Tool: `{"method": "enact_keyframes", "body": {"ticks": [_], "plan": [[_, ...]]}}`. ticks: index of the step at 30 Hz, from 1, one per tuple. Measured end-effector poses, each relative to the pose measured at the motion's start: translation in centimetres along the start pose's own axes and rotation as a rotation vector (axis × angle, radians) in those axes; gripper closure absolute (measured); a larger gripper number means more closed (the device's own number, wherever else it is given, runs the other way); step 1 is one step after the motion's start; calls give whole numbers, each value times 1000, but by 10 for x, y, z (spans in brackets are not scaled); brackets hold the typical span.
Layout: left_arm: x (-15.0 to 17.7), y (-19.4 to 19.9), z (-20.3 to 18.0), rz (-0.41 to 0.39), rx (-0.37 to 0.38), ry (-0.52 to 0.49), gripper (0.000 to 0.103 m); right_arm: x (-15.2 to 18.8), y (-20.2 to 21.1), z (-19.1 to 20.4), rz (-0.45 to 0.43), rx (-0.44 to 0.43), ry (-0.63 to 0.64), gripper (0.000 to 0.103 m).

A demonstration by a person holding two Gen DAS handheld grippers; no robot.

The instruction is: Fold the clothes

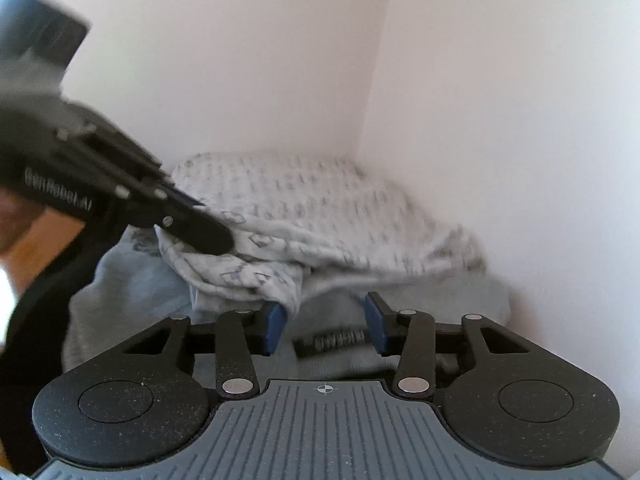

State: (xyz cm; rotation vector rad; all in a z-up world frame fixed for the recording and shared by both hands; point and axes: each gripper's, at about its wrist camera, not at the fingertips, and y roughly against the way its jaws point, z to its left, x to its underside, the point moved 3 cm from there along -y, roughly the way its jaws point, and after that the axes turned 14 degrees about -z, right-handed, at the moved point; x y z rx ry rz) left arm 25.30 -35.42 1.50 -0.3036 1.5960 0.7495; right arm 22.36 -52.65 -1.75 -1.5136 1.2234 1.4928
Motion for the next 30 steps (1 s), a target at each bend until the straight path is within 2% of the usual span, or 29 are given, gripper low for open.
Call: {"method": "enact_keyframes", "body": {"ticks": [4, 7, 13, 15, 18, 22, 25, 27, 28, 29, 30], "plan": [[-4, 2, -1, -17, -16, -15, 99, -6, 22, -2, -24, 54, -77, 71], [-6, 4, -3, -29, -27, -26, 99, -8, 39, 5, -60, -37, -159, 75], [-12, 7, -5, -55, -51, -49, 100, -10, 27, 39, -34, -112, -83, 77], [-15, 11, -5, -61, -52, -48, 100, -13, 14, 38, -37, -93, -80, 89], [-15, 12, -10, -63, -53, -69, 100, -17, 0, 31, -48, -54, -50, 98], [-2, 6, -17, -40, -45, -71, 100, -8, -12, 32, -24, -21, 22, 99], [14, 3, -20, -24, -42, -77, 98, 10, -6, 29, 25, -43, -10, 98], [18, 6, -20, -21, -29, -62, 97, 14, 8, 19, 12, -38, -66, 90], [19, 7, -20, -18, -19, -49, 96, 14, 16, 13, -3, -35, -99, 90], [19, 9, -20, -15, -8, -37, 94, 13, 24, 7, -24, -23, -122, 90], [20, 10, -19, -12, 2, -24, 86, 10, 31, 1, -50, -3, -137, 89]]}}
